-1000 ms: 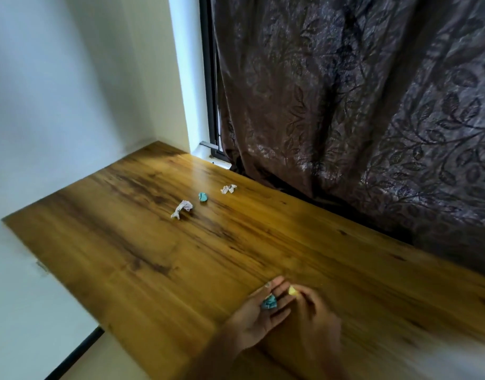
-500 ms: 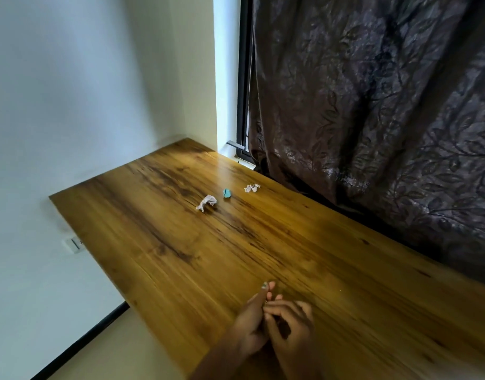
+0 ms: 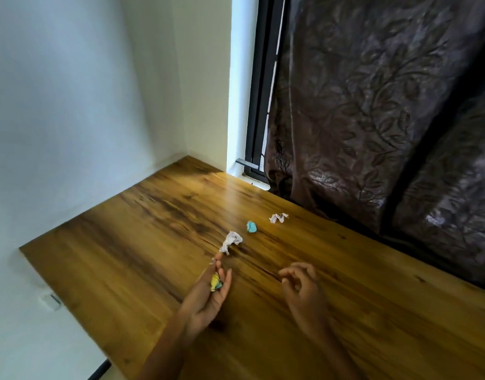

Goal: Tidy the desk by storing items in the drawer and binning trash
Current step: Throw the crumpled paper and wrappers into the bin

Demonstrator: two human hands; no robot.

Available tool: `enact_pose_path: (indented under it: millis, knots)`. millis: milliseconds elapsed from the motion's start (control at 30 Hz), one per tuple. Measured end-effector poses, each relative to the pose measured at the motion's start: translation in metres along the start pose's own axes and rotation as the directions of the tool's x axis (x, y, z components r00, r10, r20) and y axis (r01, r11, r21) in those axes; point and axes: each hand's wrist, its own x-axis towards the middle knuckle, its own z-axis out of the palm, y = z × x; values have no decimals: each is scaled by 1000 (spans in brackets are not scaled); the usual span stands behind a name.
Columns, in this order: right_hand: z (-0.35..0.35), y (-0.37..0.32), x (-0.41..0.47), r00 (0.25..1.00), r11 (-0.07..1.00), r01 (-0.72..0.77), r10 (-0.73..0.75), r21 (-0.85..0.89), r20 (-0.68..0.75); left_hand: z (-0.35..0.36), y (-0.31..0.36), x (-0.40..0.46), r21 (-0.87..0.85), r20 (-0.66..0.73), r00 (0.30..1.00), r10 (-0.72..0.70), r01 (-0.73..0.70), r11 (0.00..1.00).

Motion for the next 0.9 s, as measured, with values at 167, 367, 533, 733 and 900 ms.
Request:
enact_pose_path:
  millis: [167,367,533,733,900]
  knots:
    - [31,-13,63,999,994,-38,35,-99,-31,-3,67,35,77,70,997,20,-25,997]
    - [50,-13,137,997,963,-80,79,-256,-13,-4,95,67,159,125,983,-137,117,980]
    - [69,-7,174,994,951,-75,96,-300,57,-13,104,87,166,258,932,-255,217,962]
    - [88,3,156,998,900,64,-53,-431,37,-16,106,96,163,321,900,-294,254,953]
    - [76,-20,131,987,982,-62,34,-178,-155,-12,107,94,151,362,886,-291,253,956]
